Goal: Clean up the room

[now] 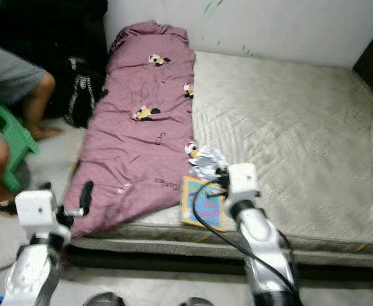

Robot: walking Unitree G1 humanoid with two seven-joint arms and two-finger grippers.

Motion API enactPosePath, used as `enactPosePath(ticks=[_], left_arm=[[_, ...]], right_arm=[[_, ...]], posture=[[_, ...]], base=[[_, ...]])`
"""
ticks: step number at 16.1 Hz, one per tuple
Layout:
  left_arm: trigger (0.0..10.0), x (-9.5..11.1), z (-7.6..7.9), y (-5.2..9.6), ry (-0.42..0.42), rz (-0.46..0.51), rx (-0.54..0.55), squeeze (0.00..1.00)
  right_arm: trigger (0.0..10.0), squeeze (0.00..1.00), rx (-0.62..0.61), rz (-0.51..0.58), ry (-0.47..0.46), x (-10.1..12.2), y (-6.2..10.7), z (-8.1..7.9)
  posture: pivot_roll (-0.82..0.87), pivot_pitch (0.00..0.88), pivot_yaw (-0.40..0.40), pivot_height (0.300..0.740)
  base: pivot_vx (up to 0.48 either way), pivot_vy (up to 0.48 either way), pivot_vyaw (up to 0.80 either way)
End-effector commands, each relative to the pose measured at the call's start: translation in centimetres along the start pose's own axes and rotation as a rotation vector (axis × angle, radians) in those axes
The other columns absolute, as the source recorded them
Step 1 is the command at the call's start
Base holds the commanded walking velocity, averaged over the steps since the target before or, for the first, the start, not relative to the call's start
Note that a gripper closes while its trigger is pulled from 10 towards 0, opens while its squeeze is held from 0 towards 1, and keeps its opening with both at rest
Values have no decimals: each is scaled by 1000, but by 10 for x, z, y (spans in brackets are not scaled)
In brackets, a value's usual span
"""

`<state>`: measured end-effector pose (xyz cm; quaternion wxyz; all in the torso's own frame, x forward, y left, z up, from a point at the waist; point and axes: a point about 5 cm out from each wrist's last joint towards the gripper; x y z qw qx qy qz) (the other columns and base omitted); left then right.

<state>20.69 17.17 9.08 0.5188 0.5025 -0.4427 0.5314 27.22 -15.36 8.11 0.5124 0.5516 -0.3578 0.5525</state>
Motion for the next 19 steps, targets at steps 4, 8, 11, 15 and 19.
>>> enactPosePath(ticks=[4, 8, 11, 15, 19], left_arm=[[10000, 1, 7, -11, -45, 15, -27, 0], [10000, -9, 16, -21, -67, -33, -155, 0], [10000, -12, 23, -26, -77, -55, -200, 0], [10000, -14, 12, -26, -88, -72, -136, 0], [10000, -6, 10, -30, -114, -29, -138, 0]], right_arm=[[10000, 0, -52, 17, 10, -1, -6, 4], [10000, 0, -126, 3, 19, -11, 11, 7], [10000, 0, -170, 11, 9, -12, 18, 5], [10000, 0, -159, 25, -18, -13, 14, 2], [10000, 0, -85, 47, -5, -2, 3, -6]], posture=[[60, 0, -77, 740], [-61, 0, 22, 740], [-93, 0, 89, 740], [-53, 0, 55, 740], [-5, 0, -3, 740]], base=[[0, 0, 0], [0, 0, 0], [0, 0, 0], [0, 0, 0], [0, 0, 728]])
Point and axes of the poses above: a point about 5 cm out from each wrist's last joint towards the gripper, its own y axis pointing back from the gripper into the wrist, its own x axis along the axis of the wrist's last joint, z = x × y, and after that the axes turned 7 degrees about y, right-handed
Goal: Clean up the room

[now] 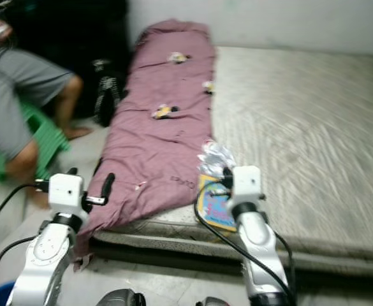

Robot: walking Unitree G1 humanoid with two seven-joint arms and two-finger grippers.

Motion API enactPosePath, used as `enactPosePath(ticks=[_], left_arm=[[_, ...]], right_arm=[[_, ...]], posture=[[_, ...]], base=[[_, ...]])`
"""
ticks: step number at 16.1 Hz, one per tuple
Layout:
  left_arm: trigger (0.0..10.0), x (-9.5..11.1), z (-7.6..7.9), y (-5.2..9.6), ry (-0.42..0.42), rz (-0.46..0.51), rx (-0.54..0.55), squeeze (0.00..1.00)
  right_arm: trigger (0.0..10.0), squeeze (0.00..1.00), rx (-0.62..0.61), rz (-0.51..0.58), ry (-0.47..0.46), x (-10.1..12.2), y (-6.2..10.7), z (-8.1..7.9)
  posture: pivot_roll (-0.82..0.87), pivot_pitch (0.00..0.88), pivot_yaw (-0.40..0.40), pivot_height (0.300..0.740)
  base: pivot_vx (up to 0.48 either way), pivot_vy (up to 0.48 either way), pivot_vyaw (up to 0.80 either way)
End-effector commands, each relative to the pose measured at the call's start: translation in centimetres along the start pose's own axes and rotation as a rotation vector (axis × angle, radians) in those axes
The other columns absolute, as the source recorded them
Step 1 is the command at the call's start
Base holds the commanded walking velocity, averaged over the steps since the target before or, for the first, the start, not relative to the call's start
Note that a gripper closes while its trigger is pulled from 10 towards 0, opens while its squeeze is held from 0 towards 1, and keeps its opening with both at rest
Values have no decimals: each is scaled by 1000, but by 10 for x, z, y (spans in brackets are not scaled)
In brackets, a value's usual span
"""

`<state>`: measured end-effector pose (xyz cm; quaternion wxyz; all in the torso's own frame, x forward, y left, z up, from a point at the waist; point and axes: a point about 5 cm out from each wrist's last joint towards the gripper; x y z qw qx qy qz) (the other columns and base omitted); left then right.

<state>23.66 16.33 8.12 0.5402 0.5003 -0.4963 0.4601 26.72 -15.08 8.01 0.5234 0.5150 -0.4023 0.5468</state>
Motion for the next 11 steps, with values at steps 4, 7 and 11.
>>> enactPosePath(ticks=[4, 7, 11], left_arm=[[10000, 3, 10, 13, 42, 11, 0, 0], [10000, 4, 7, 13, 43, 18, 43, 0], [10000, 2, 8, 13, 30, 0, 63, 0]], right_arm=[[10000, 0, 51, -4, -18, 3, -10, -9], [10000, 0, 76, -4, -18, 3, -11, -9], [10000, 0, 94, -2, -5, 5, -13, -6]], posture=[[29, 0, -50, 740], [37, 0, -65, 740], [25, 0, -74, 740]], base=[[0, 0, 800], [0, 0, 800], [0, 0, 800]])
Point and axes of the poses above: a point about 5 cm out from each wrist's last joint towards the gripper, its own y axis pointing back from the gripper into the wrist, its own x axis along the axis of the wrist's last joint, z = x × y, and after that the axes turned 7 degrees about y, right-handed
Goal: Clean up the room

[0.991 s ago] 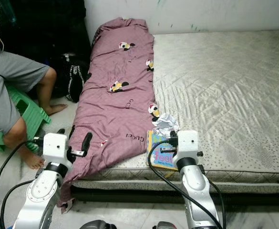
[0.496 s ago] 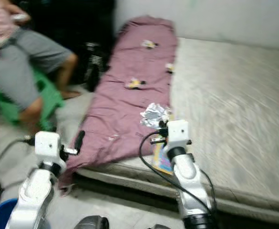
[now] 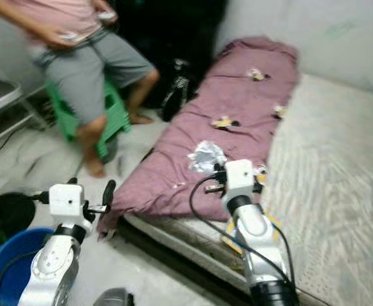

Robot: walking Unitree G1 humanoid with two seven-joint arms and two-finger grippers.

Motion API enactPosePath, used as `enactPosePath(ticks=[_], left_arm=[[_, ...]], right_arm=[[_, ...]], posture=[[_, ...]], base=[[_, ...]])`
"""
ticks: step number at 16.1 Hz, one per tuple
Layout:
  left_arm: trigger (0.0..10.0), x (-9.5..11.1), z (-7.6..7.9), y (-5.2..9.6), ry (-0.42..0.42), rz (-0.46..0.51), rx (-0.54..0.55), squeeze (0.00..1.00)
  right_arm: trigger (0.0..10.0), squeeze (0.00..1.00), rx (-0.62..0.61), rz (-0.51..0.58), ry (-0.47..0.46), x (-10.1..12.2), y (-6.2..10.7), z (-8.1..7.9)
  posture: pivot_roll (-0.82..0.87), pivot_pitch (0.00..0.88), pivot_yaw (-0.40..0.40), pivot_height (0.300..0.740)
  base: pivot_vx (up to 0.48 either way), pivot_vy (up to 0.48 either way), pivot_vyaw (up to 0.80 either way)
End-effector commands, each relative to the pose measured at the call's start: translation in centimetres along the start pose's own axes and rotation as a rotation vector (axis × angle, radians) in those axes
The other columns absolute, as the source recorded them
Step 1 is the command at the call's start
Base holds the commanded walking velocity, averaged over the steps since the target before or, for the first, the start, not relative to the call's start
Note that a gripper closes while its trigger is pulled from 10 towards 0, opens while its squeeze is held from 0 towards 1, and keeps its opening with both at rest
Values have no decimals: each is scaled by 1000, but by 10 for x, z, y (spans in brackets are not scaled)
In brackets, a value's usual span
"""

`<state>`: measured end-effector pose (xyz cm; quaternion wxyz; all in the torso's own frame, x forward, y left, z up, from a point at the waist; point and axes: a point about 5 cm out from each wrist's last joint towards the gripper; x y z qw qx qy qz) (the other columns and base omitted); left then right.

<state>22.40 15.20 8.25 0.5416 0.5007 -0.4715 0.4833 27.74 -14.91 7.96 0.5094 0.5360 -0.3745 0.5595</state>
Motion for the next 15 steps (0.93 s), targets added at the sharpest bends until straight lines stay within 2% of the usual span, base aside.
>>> enactPosePath(ticks=[1, 5, 7, 8, 15], left_arm=[[10000, 2, -4, 0, -20, 1, 22, 0], [10000, 2, -4, -1, -23, -2, 20, 0], [10000, 2, -4, 0, -11, 1, 26, 0], [10000, 2, -2, 1, 17, -10, -9, 0], [10000, 3, -2, 0, -10, 2, -2, 0]], right_arm=[[10000, 0, 22, 15, -4, 5, -3, -5], [10000, 0, 31, 17, 2, 5, -3, -5], [10000, 0, 44, 19, 3, 6, -4, -6], [10000, 0, 50, 18, 4, 6, -4, -6], [10000, 0, 55, 20, 26, 6, -6, -7]], posture=[[21, 0, -74, 740], [19, 0, -73, 740], [23, 0, -78, 740], [27, 0, -79, 740], [28, 0, -75, 740]], base=[[0, 0, 800], [0, 0, 800], [0, 0, 800], [0, 0, 800], [0, 0, 800]])
Point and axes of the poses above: a point about 5 cm out from each wrist's last joint towards the gripper, its own y axis pointing back from the gripper into the wrist, its own x axis along the axis of the wrist's last joint, z = x × y, and after that the axes turned 7 degrees about y, right-handed
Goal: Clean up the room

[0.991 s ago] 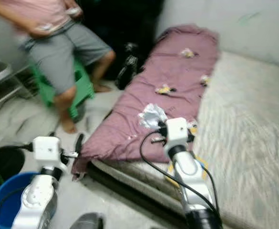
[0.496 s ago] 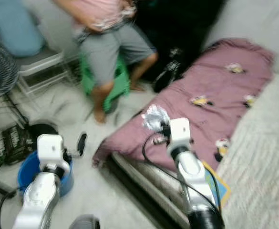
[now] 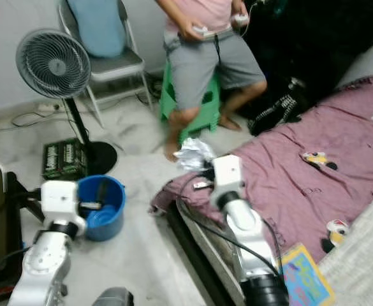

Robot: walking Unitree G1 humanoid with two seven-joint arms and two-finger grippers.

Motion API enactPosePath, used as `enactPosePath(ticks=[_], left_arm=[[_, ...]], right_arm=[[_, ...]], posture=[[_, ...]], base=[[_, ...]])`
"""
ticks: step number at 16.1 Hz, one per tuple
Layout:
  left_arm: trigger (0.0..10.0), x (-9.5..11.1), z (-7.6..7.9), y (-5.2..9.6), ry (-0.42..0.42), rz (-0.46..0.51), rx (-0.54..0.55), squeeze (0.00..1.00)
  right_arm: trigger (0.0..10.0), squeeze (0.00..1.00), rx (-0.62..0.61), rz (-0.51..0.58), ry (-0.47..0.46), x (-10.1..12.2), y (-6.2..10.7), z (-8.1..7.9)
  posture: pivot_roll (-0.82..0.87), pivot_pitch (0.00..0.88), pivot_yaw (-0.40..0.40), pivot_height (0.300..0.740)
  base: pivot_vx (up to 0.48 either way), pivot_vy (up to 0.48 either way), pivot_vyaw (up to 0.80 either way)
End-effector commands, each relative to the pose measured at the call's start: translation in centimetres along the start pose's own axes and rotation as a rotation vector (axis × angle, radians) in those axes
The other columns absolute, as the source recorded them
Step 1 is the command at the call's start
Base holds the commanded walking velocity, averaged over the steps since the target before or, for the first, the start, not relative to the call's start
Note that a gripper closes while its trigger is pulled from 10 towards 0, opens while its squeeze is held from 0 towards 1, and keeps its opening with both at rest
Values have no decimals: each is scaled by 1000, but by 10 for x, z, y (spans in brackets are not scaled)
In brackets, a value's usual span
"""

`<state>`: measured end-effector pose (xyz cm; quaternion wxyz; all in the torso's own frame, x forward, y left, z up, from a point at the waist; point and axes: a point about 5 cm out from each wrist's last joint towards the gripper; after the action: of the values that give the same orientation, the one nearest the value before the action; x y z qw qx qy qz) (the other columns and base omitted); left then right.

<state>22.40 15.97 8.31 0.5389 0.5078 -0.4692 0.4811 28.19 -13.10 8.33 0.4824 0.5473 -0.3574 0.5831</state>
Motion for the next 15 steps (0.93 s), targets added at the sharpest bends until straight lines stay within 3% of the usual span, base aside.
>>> enactPosePath(ticks=[1, 15], left_arm=[[10000, 2, 6, 0, -2, 12, -12, 0], [10000, 5, 8, -4, -8, 27, -24, 0]], right_arm=[[10000, 0, -21, -8, 16, -2, 2, 9], [10000, 0, 4, 11, 15, 1, -3, 8]], posture=[[28, 0, -75, 740], [27, 0, -82, 740]], base=[[0, 0, 800], [0, 0, 774]])
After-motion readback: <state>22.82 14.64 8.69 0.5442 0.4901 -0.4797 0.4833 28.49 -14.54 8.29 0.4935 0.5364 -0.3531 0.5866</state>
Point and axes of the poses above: a point about 5 cm out from each wrist's last joint towards the gripper, its own y axis pointing back from the gripper into the wrist, its own x axis along the axis of the wrist's last joint, z = x × y, and after that the axes turned 7 degrees about y, right-handed
